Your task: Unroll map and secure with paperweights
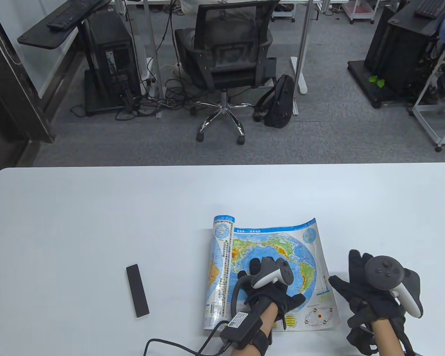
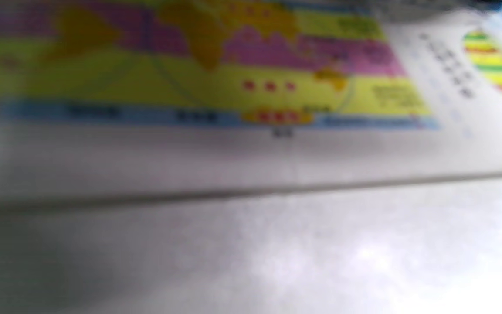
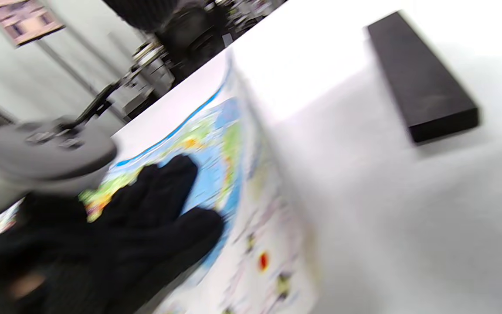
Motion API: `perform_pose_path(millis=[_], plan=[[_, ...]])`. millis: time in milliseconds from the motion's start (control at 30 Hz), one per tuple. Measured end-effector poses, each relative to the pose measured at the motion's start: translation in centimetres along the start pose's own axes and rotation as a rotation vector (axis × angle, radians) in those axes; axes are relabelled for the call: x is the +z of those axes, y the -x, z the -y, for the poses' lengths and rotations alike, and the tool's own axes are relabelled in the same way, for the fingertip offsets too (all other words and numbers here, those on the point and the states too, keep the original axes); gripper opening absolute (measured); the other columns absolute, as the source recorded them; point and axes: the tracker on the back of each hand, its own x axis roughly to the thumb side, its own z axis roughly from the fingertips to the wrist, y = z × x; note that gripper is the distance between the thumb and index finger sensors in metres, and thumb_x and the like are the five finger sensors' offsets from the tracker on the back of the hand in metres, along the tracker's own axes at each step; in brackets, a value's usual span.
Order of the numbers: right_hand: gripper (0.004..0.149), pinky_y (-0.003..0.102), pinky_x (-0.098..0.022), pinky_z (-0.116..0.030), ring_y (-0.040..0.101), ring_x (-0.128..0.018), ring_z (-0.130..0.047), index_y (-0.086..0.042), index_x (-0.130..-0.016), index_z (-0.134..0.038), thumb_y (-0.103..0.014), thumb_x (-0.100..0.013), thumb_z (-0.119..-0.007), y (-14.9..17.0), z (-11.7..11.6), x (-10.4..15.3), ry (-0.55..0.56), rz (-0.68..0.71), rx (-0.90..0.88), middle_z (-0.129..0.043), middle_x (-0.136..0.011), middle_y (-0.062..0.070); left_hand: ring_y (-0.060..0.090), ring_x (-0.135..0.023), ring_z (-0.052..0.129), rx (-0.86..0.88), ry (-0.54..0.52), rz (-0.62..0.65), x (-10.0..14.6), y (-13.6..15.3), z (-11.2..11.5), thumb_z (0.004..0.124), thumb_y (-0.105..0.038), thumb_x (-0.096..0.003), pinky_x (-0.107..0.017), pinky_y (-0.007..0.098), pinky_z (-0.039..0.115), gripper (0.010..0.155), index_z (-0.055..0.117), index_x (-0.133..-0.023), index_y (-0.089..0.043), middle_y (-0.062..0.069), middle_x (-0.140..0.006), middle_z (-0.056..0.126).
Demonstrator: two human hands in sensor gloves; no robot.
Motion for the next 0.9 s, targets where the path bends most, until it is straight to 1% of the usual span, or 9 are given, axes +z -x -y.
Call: perform_pose_path(millis=[167,267,433,500,567,667,700,767,900], plan=[[0.085,0.073,-0.053,-0.003,0.061,-0.082,0.009,-0.007,-0.095,0.004,-0.034,-0.059,-0.068,4.4,-1.5,-1.8,-0.069,-0.22,0.021,0.017,-0.094,0.034,0.038,-0.079,-0.036,-0.001,-0.003,0.0,0.0,0.0,0.0,0.036,-0.086,-0.0437,-0.049,0.07,-0.007,0.083,-0.024,-0.088,-0.05,0.0,-0.09,-0.042],[0.085,0.071,-0.053,0.003,0.058,-0.083,0.014,-0.012,-0.094,0.006,-0.035,-0.059,-0.068,5.5,-2.3,-2.4,-0.103,-0.292,0.049,0.021,-0.093,0.031,0.038,-0.08,-0.036,-0.001,-0.006,0.001,0.0,0.0,0.0,0.036,-0.086,-0.0437,-0.049,0.07,-0.007,0.083,-0.024,-0.089,-0.05,0.0,-0.09,-0.041],[0.078,0.071,-0.054,0.001,0.057,-0.087,0.007,-0.015,-0.098,-0.004,-0.034,-0.058,-0.068,6.2,-3.2,-3.0,-0.125,-0.319,0.062,0.013,-0.099,0.031,0.038,-0.08,-0.035,-0.005,-0.017,0.003,0.0,0.0,0.0,0.036,-0.086,-0.0437,-0.049,0.07,-0.007,0.083,-0.024,-0.089,-0.05,0.0,-0.091,-0.041],[0.073,0.071,-0.054,0.0,0.057,-0.087,0.006,-0.012,-0.102,-0.014,-0.032,-0.058,-0.068,6.0,-3.2,-3.0,-0.113,-0.315,0.066,0.007,-0.102,0.03,0.038,-0.08,-0.035,-0.005,-0.016,0.004,0.0,0.0,0.0,0.036,-0.086,-0.0436,-0.049,0.07,-0.007,0.084,-0.024,-0.089,-0.05,0.0,-0.091,-0.041],[0.072,0.071,-0.056,-0.003,0.058,-0.088,0.002,-0.01,-0.103,-0.018,-0.03,-0.057,-0.07,5.7,-3.2,-3.0,-0.082,-0.31,0.095,0.0,-0.104,0.03,0.038,-0.08,-0.035,-0.004,-0.015,0.003,0.0,0.0,0.1,0.036,-0.086,-0.0436,-0.049,0.07,-0.007,0.083,-0.024,-0.089,-0.05,0.0,-0.091,-0.041],[0.07,0.071,-0.06,-0.014,0.058,-0.09,-0.012,-0.007,-0.103,-0.026,-0.023,-0.055,-0.074,5.2,-3.0,-2.9,-0.04,-0.304,0.145,-0.013,-0.108,0.027,0.038,-0.08,-0.035,-0.005,-0.017,0.004,0.0,0.0,0.1,0.036,-0.086,-0.0437,-0.049,0.07,-0.007,0.083,-0.024,-0.089,-0.05,0.0,-0.091,-0.041],[0.068,0.069,-0.063,-0.03,0.056,-0.092,-0.02,-0.008,-0.103,-0.03,-0.021,-0.054,-0.075,4.8,-2.8,-2.8,-0.034,-0.316,0.214,-0.019,-0.109,0.026,0.038,-0.08,-0.035,-0.004,-0.017,0.004,0.0,0.0,0.1,0.036,-0.086,-0.0436,-0.049,0.07,-0.007,0.084,-0.024,-0.089,-0.05,0.0,-0.091,-0.041],[0.064,0.064,-0.064,-0.047,0.05,-0.093,-0.034,-0.012,-0.104,-0.035,-0.022,-0.054,-0.074,4.4,-2.5,-2.7,-0.042,-0.34,0.34,-0.027,-0.111,0.021,0.038,-0.08,-0.035,-0.003,-0.013,0.004,0.0,0.0,0.1,0.036,-0.086,-0.0437,-0.049,0.07,-0.007,0.083,-0.024,-0.089,-0.05,0.0,-0.091,-0.041],[0.059,0.055,-0.057,-0.067,0.045,-0.084,-0.052,-0.014,-0.102,-0.045,-0.014,-0.052,-0.077,3.8,-2.6,-2.6,0.039,-0.326,0.39,-0.04,-0.11,0.022,0.038,-0.08,-0.035,-0.003,-0.01,0.002,0.0,0.0,0.1,0.036,-0.086,-0.0438,-0.049,0.07,-0.007,0.083,-0.024,-0.089,-0.05,0.0,-0.091,-0.041]])
